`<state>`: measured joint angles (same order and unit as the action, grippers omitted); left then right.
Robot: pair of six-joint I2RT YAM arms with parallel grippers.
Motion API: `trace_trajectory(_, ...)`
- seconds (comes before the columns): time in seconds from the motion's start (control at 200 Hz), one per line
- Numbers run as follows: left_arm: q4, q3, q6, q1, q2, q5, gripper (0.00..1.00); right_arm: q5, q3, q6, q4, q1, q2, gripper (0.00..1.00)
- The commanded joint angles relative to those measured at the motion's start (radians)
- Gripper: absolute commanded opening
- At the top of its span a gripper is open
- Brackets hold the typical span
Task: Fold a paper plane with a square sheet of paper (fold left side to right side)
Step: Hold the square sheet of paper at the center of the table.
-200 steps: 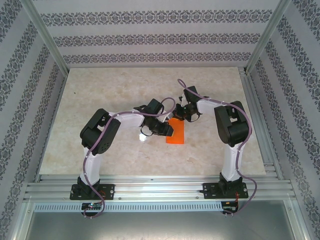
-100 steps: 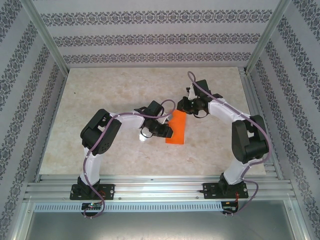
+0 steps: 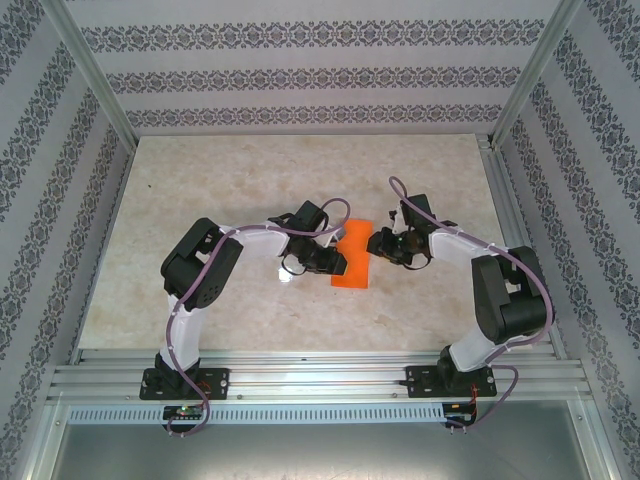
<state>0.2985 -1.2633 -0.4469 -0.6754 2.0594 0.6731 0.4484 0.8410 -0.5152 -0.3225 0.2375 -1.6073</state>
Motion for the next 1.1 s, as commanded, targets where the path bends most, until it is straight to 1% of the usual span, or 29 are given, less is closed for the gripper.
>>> trace_trajectory(0.0, -0.02, -0.007, -0.004, -0.023, 0.018, -0.015, 0.27, 0.073, -0.015, -0.018, 0.145, -0.002, -0.032, 0.36)
trace_trajectory(0.17, -0.016, -0.011, -0.005, -0.024, 0.016, -0.018, 0.28, 0.115, -0.019, -0.036, 0.201, -0.002, -0.071, 0.33)
trace_trajectory(0.255, -0.014, -0.011, -0.004, -0.024, 0.016, -0.018, 0.28, 0.11, -0.016, -0.033, 0.189, -0.003, -0.081, 0.31)
trace_trajectory(0.375, -0.014, -0.013, -0.004, -0.024, 0.016, -0.02, 0.28, 0.1, -0.017, -0.025, 0.176, -0.003, -0.091, 0.3)
trace_trajectory(0.58, -0.007, -0.013, -0.001, -0.025, 0.015, -0.028, 0.28, 0.041, -0.029, -0.003, 0.132, -0.012, -0.065, 0.37)
trace_trajectory(0.654, -0.007, -0.015, -0.002, -0.026, 0.016, -0.026, 0.28, 0.055, -0.025, 0.002, 0.123, -0.014, -0.074, 0.39)
trace_trajectory(0.794, -0.004, -0.016, 0.001, -0.026, 0.016, -0.028, 0.28, 0.098, -0.025, -0.008, 0.136, -0.011, -0.095, 0.39)
trace_trajectory(0.859, -0.005, -0.016, 0.0, -0.027, 0.016, -0.03, 0.28, 0.112, -0.028, -0.013, 0.151, -0.011, -0.094, 0.35)
trace_trajectory(1.094, -0.005, -0.015, -0.005, -0.029, 0.006, -0.03, 0.29, 0.116, -0.024, -0.012, 0.155, -0.012, -0.094, 0.12)
